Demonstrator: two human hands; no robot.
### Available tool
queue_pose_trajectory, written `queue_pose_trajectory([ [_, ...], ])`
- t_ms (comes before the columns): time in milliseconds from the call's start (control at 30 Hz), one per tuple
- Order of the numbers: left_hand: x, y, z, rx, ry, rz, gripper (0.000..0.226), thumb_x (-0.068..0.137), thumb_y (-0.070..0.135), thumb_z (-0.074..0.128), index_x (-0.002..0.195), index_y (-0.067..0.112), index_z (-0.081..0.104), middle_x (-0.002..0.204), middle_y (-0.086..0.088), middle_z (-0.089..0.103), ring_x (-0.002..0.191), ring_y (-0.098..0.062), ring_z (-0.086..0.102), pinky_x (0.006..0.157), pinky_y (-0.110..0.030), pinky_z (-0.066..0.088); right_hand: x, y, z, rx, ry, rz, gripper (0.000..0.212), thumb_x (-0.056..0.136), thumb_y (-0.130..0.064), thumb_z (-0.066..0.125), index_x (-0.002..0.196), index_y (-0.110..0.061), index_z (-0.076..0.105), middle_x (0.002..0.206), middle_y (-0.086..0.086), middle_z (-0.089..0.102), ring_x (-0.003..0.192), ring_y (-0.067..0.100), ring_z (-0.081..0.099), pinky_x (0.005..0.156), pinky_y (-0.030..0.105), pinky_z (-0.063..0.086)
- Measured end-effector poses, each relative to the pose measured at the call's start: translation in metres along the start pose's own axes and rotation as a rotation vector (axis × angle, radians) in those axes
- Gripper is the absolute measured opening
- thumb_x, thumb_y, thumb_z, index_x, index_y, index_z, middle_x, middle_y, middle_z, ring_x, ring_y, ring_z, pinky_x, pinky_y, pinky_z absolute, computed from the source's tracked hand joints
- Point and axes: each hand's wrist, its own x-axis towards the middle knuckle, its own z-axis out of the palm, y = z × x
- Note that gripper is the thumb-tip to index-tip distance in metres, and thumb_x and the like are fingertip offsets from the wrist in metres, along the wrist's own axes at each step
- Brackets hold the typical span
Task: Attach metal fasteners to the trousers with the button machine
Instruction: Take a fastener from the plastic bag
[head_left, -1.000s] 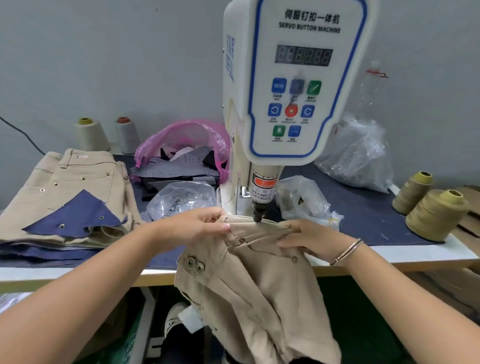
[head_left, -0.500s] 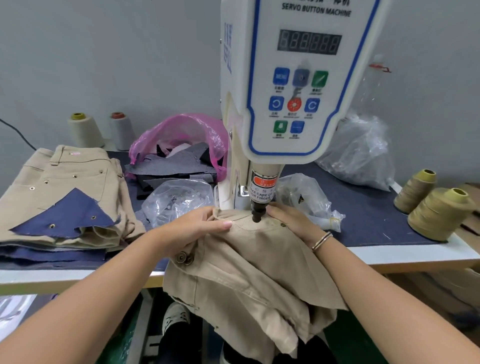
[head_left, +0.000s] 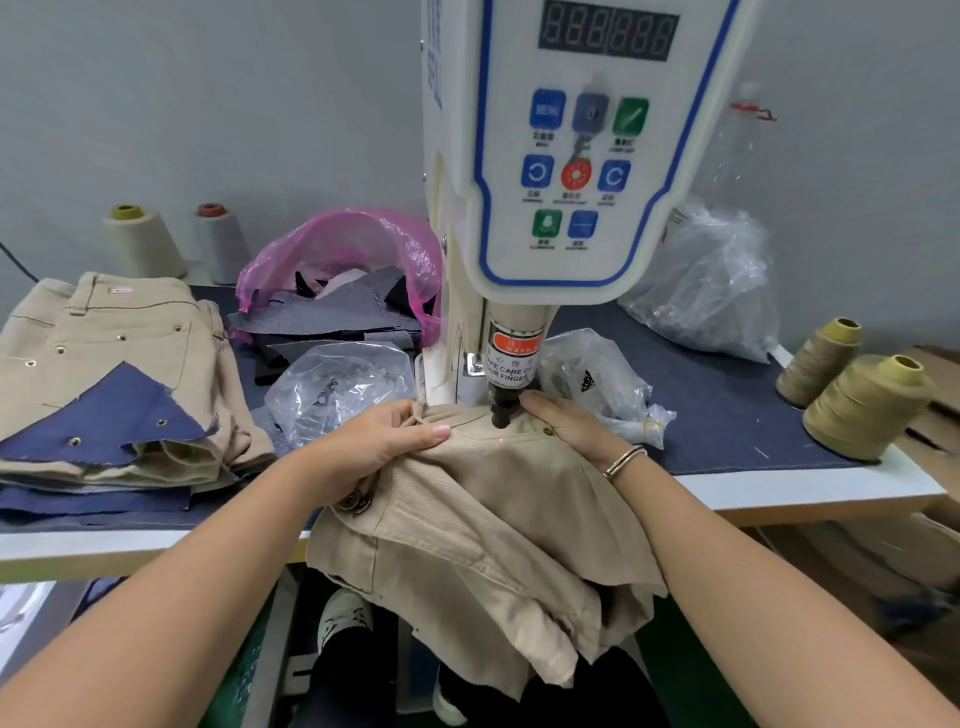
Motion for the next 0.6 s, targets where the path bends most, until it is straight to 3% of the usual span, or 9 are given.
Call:
queue_pose_trajectory([
  [100,-0.001,0.002,0.003,-0.01,-0.015,0.005,0.047,0.072,0.038,0.071,0.109,0.009,0.064,0.102,-0.006,0.073,0.091,-0.015,0.069,0.074,-0.02,0.052,0.002,0.003,-0.003,-0.024,0.041,-0.009,0.023,0.098,-0.023,0.046,0.109,-0.013,0.063,0.093,-0.015,0.069,0.085,-0.008,0.062,0.076,0.003,0.043],
  [200,-0.003,0.005,0.005,0.004,-0.021,-0.008,0.051,0.074,0.041,0.069,0.108,0.004,0.062,0.099,-0.007,0.072,0.088,-0.015,0.067,0.076,-0.022,0.051,0.005,0.006,-0.006,-0.046,0.046,-0.006,0.031,0.098,-0.024,0.045,0.123,-0.01,0.058,0.116,-0.004,0.061,0.106,0.004,0.056,0.098,0.015,0.037],
  [267,-0.004,0.006,0.005,0.001,-0.013,-0.01,0.06,0.076,0.04,0.071,0.113,-0.005,0.055,0.098,-0.01,0.072,0.087,-0.018,0.065,0.077,-0.027,0.049,0.006,0.007,-0.006,-0.021,0.025,-0.011,0.027,0.098,-0.023,0.045,0.12,-0.016,0.058,0.116,-0.004,0.061,0.103,0.003,0.057,0.096,0.015,0.038],
  [367,-0.005,0.006,0.005,-0.004,-0.001,-0.017,0.073,0.076,0.042,0.075,0.121,-0.01,0.047,0.114,-0.025,0.064,0.093,-0.028,0.058,0.085,-0.043,0.039,0.009,0.008,-0.007,-0.072,0.008,-0.028,0.025,0.099,-0.024,0.043,0.12,-0.021,0.056,0.119,-0.004,0.059,0.108,0.005,0.055,0.102,0.019,0.035],
  [467,-0.006,0.008,0.006,-0.005,0.003,-0.019,0.073,0.076,0.043,0.075,0.123,-0.006,0.05,0.12,-0.026,0.06,0.099,-0.03,0.059,0.09,-0.047,0.037,0.013,0.01,-0.009,-0.104,0.014,-0.035,0.023,0.099,-0.024,0.043,0.118,-0.025,0.056,0.119,-0.005,0.058,0.115,0.009,0.051,0.108,0.024,0.03],
  [600,-0.009,0.01,0.006,-0.014,0.002,-0.042,0.08,0.07,0.048,0.074,0.124,-0.005,0.049,0.124,-0.031,0.056,0.097,-0.031,0.053,0.085,-0.047,0.031,0.015,0.012,-0.01,-0.123,0.02,-0.03,0.023,0.098,-0.027,0.044,0.119,-0.026,0.055,0.123,-0.005,0.056,0.122,0.013,0.049,0.113,0.03,0.027],
])
